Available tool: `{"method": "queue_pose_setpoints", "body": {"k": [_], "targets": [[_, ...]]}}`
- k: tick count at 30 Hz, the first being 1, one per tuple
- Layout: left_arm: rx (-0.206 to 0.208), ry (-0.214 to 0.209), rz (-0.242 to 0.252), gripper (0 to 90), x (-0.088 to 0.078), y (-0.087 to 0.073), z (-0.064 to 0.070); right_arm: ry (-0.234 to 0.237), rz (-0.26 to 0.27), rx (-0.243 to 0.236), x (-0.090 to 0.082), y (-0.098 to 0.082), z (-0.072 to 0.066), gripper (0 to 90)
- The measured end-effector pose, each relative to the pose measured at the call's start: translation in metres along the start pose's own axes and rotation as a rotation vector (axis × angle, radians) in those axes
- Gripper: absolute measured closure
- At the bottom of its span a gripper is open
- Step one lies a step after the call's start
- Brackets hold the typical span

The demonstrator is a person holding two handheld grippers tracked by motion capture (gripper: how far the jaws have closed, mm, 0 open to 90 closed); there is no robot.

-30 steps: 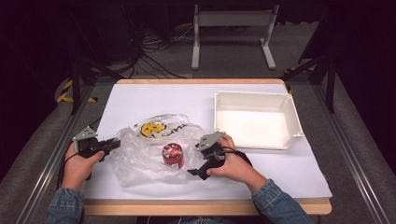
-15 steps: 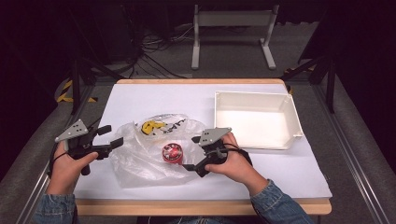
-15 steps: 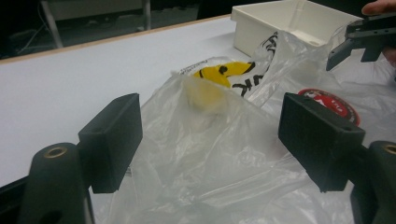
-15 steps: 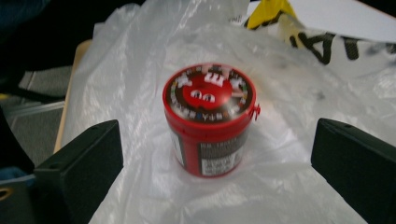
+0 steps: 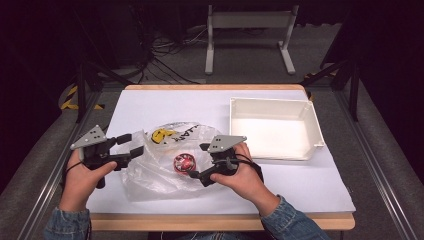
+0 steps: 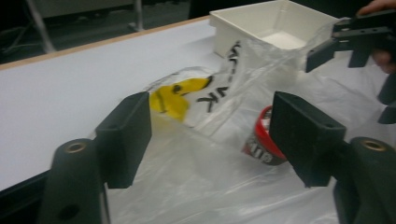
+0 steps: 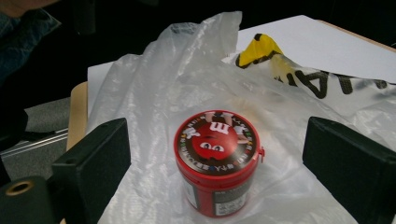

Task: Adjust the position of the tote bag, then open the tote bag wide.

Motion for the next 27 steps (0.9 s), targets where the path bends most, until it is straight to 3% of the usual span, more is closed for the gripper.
{"method": "queue_pose_setpoints", "body": {"k": [3,6,8,13,18,26,27], "targets": [[0.052,-0.058,-0.029,45.5,0.019,-0.004,0.019,0.008,0.012,-0.010,-0.001,0.003,-0.006,7.7],[0.094,-0.120,-0.118,59.2,0.039,-0.016,0.030,0.011,0.019,-0.010,-0.002,0.004,-0.006,7.7],[0.090,-0.154,-0.182,69.0,0.047,-0.024,0.034,0.007,0.021,-0.006,-0.002,0.004,-0.005,8.1],[0.069,-0.200,-0.299,80.6,0.049,-0.035,0.037,0.002,0.017,-0.003,-0.001,0.002,0.000,8.1],[0.047,-0.258,-0.436,84.8,0.051,-0.049,0.040,-0.002,-0.007,0.012,0.006,-0.004,0.005,7.7],[0.050,-0.323,-0.587,85.9,0.055,-0.067,0.046,0.008,-0.057,0.013,0.022,-0.011,0.009,5.4],[0.054,-0.345,-0.615,85.8,0.054,-0.069,0.047,0.013,-0.063,0.010,0.024,-0.012,0.009,5.2]]}}
Point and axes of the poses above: each handheld gripper's, and its own axes: x roughly forward along the jaws, y roughly out of its top, z roughly to its right, the point moved 4 cm from there along x, roughly forward along the jaws, and after that the axes turned 3 degrees about -z, right-handed, at the moved point
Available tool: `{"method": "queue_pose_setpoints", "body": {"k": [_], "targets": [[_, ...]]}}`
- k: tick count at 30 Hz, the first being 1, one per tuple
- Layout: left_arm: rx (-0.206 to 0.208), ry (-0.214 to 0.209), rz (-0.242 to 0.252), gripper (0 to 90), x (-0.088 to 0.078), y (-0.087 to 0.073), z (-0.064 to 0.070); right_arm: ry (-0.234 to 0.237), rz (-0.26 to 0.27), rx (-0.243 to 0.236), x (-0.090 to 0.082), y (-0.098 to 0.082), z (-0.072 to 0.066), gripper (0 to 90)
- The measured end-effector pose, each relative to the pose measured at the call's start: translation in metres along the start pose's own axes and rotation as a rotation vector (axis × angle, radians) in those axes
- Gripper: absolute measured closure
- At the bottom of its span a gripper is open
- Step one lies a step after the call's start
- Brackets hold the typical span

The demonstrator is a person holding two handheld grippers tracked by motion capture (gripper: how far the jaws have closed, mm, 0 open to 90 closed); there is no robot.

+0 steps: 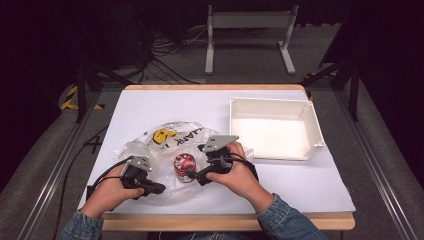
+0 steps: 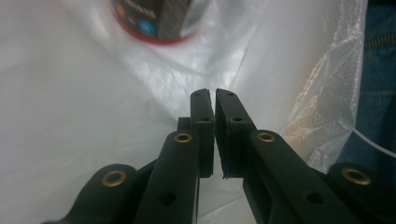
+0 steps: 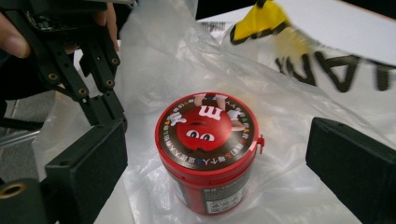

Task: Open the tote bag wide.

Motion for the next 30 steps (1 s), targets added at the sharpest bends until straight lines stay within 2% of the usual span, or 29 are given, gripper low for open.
{"method": "queue_pose_setpoints", "body": {"k": [6,8,9,11,13,15,17,18,20,22,26,30], "targets": [[0.008,-0.078,-0.101,83.6,-0.005,-0.013,0.005,0.021,-0.033,-0.021,0.014,-0.005,0.001,3.7],[0.017,-0.089,-0.104,77.8,-0.008,-0.015,0.006,0.028,-0.049,-0.030,0.019,-0.008,0.001,3.4],[0.019,-0.088,-0.069,72.9,-0.012,-0.014,0.007,0.031,-0.052,-0.030,0.020,-0.009,0.000,3.4],[0.027,-0.081,-0.023,69.2,-0.018,-0.011,0.008,0.035,-0.059,-0.032,0.023,-0.011,0.000,3.4],[0.043,-0.072,0.080,57.2,-0.027,-0.004,0.010,0.038,-0.058,-0.030,0.024,-0.010,-0.001,3.4],[0.072,-0.062,0.151,53.5,-0.033,0.000,0.012,0.036,-0.059,-0.033,0.024,-0.009,-0.001,3.4],[0.087,-0.041,0.236,44.3,-0.042,0.006,0.013,0.037,-0.059,-0.034,0.025,-0.008,-0.001,3.4],[0.100,-0.028,0.270,44.0,-0.045,0.007,0.014,0.038,-0.061,-0.037,0.026,-0.008,-0.002,3.4],[0.101,-0.004,0.334,37.2,-0.051,0.011,0.014,0.035,-0.065,-0.041,0.028,-0.007,-0.002,3.4],[0.115,0.039,0.401,36.6,-0.058,0.015,0.015,0.031,-0.068,-0.043,0.030,-0.007,-0.002,3.4],[0.093,0.088,0.489,33.1,-0.067,0.019,0.013,0.025,-0.073,-0.038,0.033,-0.007,-0.002,3.4],[0.064,0.176,0.570,30.3,-0.076,0.021,0.006,0.014,-0.078,-0.033,0.037,-0.007,-0.001,3.4]]}}
Point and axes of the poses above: each handheld gripper's, and its own axes: x roughly forward along the jaws, y roughly out of its top, z roughly to its right, the point moved 4 cm from there along x, roughly forward along the jaws, and after that the axes turned 3 degrees about -z, right-handed, at the moved point
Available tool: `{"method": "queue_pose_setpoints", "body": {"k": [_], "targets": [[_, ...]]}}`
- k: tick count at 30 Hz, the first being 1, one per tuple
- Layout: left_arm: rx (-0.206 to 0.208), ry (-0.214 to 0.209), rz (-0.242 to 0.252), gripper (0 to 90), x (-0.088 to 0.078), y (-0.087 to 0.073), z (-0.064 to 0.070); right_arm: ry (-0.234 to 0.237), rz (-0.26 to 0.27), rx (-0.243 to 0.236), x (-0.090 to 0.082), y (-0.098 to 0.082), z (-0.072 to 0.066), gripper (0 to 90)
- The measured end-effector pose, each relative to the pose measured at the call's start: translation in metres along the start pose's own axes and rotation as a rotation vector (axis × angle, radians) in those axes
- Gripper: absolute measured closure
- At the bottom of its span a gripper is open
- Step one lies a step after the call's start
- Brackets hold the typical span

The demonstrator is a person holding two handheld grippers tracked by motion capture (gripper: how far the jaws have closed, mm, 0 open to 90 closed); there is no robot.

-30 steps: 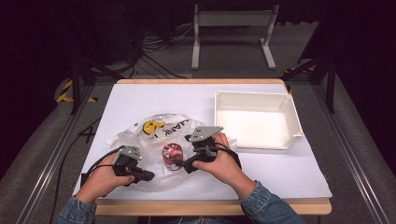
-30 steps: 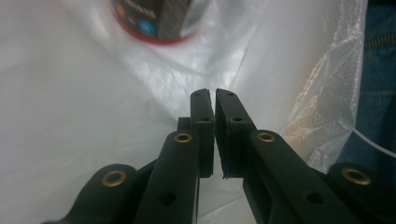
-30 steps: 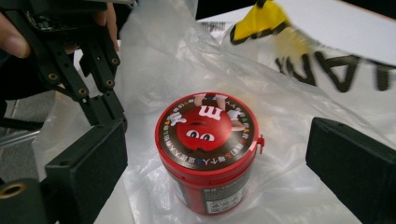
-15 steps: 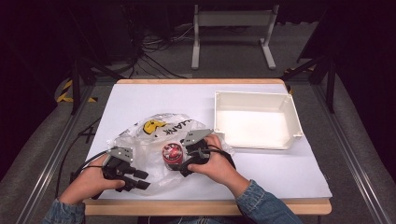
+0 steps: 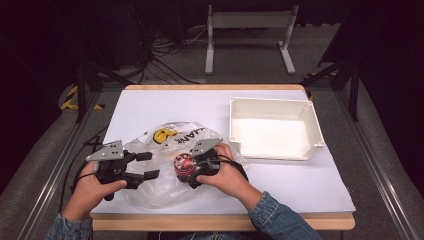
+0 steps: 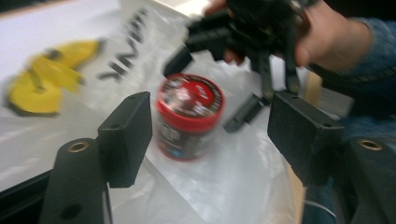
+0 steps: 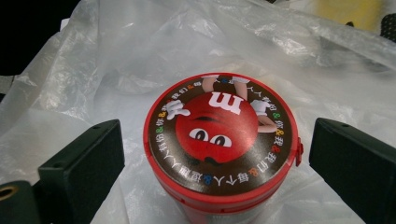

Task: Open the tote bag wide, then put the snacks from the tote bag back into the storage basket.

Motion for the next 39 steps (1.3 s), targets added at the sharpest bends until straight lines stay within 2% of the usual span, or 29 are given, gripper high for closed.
{"method": "queue_pose_setpoints", "body": {"k": [3,5,8,10,15,20,23,26,28,33,34,39], "targets": [[-0.020,0.059,0.054,29.4,-0.005,0.003,-0.006,-0.009,0.003,0.004,0.004,0.000,0.000,3.2],[-0.036,0.097,0.071,29.2,-0.008,0.003,-0.010,-0.011,0.003,0.008,0.006,0.000,0.001,3.1],[-0.043,0.147,0.082,28.3,-0.010,0.002,-0.016,-0.014,-0.009,0.006,0.010,-0.002,0.001,3.3],[-0.060,0.164,0.087,28.4,-0.012,0.001,-0.019,-0.017,-0.013,0.005,0.012,-0.003,0.001,4.6],[-0.074,0.206,0.116,28.5,-0.016,0.001,-0.024,-0.025,-0.024,0.006,0.013,-0.004,0.001,14.1],[-0.106,0.287,0.146,26.2,-0.019,0.000,-0.034,-0.020,-0.034,0.013,0.012,-0.003,0.001,17.4],[-0.108,0.316,0.153,25.1,-0.019,-0.001,-0.040,-0.028,-0.047,0.009,0.013,-0.004,0.000,17.4],[-0.094,0.371,0.145,23.6,-0.019,-0.003,-0.048,-0.029,-0.059,0.019,0.014,-0.006,0.001,19.0],[-0.090,0.381,0.143,21.8,-0.018,-0.004,-0.053,-0.015,-0.062,0.033,0.014,-0.006,0.001,22.1],[-0.102,0.399,0.138,18.8,-0.016,-0.008,-0.064,-0.011,-0.071,0.033,0.014,-0.006,0.001,22.6],[-0.093,0.406,0.131,18.3,-0.016,-0.010,-0.066,-0.011,-0.074,0.034,0.014,-0.006,0.001,22.6],[-0.108,0.396,0.120,17.7,-0.014,-0.016,-0.073,0.003,-0.090,0.021,0.014,-0.005,0.002,22.8]]}}
Point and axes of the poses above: each handheld gripper's, and its own axes: x roughly forward along the jaws, y roughly out of its top, z roughly to its right, the point moved 4 cm from there along x, roughly forward along the jaws, and after that the axes turned 3 degrees about -z, right-handed, at the moved point
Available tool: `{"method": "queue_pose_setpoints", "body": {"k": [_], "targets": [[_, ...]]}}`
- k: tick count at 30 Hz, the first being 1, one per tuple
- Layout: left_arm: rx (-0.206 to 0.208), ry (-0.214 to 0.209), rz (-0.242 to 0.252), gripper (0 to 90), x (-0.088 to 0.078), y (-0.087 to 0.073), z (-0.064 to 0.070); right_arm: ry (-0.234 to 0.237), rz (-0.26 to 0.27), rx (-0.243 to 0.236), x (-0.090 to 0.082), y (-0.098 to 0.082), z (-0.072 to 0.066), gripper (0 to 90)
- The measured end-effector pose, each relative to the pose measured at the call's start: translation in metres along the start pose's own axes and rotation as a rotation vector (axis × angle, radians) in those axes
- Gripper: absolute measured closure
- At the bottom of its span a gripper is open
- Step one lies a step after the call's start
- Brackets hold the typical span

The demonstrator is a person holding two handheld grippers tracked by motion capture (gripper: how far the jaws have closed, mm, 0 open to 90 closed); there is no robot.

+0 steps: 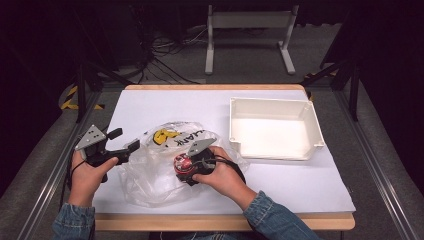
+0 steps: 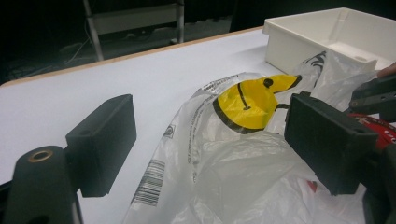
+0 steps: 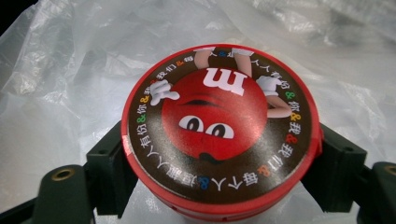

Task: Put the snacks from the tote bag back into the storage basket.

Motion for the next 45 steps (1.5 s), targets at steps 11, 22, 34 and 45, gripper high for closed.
{"method": "queue_pose_setpoints", "body": {"k": [11,22,34,45], "targets": [[-0.009,-0.026,-0.009,16.1,0.000,-0.004,-0.002,0.015,-0.020,-0.010,-0.001,0.002,0.002,23.1],[-0.039,-0.036,-0.022,3.8,-0.002,-0.007,-0.007,0.026,-0.021,-0.023,-0.008,0.009,0.002,23.1],[-0.036,-0.026,-0.079,1.3,-0.003,-0.012,-0.010,0.046,-0.022,-0.069,-0.023,0.031,-0.004,23.1],[-0.013,-0.022,-0.045,1.8,-0.015,-0.011,-0.016,0.061,0.007,-0.095,-0.039,0.050,-0.009,23.1]]}}
Point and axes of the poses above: each handheld gripper's, and its own axes: x roughly forward along the jaws, y roughly out of its top, z roughly to its right, the point moved 4 cm from there along x, roughly forward along the jaws, and after that the axes turned 3 degrees about -z, right-handed, at the moved point
